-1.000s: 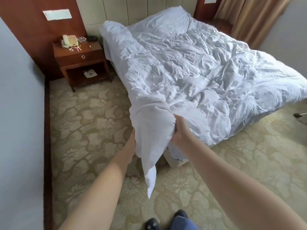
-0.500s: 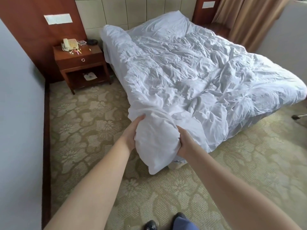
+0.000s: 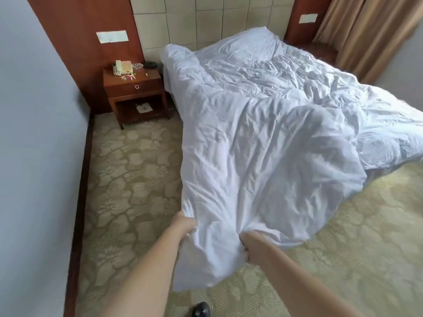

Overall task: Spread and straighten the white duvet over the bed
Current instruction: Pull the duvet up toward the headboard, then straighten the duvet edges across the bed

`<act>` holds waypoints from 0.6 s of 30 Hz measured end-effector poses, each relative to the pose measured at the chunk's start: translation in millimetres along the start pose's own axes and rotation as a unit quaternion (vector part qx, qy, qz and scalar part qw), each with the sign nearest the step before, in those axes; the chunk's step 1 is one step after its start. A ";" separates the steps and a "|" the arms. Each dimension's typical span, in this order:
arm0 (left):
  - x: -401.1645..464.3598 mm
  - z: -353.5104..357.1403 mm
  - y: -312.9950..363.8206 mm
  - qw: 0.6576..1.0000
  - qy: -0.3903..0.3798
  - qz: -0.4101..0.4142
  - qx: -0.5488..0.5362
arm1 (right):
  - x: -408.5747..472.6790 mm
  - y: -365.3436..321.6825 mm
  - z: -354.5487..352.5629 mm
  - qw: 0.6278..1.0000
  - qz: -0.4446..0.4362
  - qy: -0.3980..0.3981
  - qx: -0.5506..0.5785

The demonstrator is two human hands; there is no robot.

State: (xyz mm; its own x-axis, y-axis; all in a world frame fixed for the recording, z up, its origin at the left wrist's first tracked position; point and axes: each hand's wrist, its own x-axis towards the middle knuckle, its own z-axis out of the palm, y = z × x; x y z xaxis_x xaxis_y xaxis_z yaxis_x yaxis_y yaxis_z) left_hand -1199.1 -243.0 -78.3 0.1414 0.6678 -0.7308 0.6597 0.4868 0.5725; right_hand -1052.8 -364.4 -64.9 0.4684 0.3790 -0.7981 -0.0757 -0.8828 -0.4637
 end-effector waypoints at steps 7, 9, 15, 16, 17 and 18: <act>4.2 -8.1 47.0 0.993 0.102 0.054 0.034 | 13.2 -24.1 -32.2 0.978 0.022 -0.037 0.204; 1.7 -8.2 48.2 0.992 0.107 0.056 0.048 | 3.0 -22.6 -34.2 0.987 0.031 -0.026 0.156; -3.1 -25.1 50.4 0.994 0.088 0.064 0.024 | -6.3 -20.9 -27.4 0.969 -0.161 0.120 -0.141; -4.4 -26.1 51.9 0.995 0.072 0.065 0.010 | -9.4 -21.5 -25.5 0.950 -0.226 0.141 -0.165; -3.7 -26.8 53.4 0.996 0.059 0.065 -0.002 | -15.2 -22.3 -23.2 0.929 -0.297 0.133 -0.175; -2.4 -27.5 54.5 0.996 0.051 0.067 -0.008 | -21.7 -23.3 -20.2 0.904 -0.368 0.104 -0.189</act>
State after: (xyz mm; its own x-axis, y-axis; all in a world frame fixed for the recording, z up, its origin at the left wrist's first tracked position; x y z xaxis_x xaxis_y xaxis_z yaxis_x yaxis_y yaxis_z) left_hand -1183.8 -202.6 -35.1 0.1502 0.7809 -0.6063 0.6281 0.3982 0.6685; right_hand -1043.4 -357.6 -29.0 0.4284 0.8769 -0.2181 0.6123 -0.4592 -0.6436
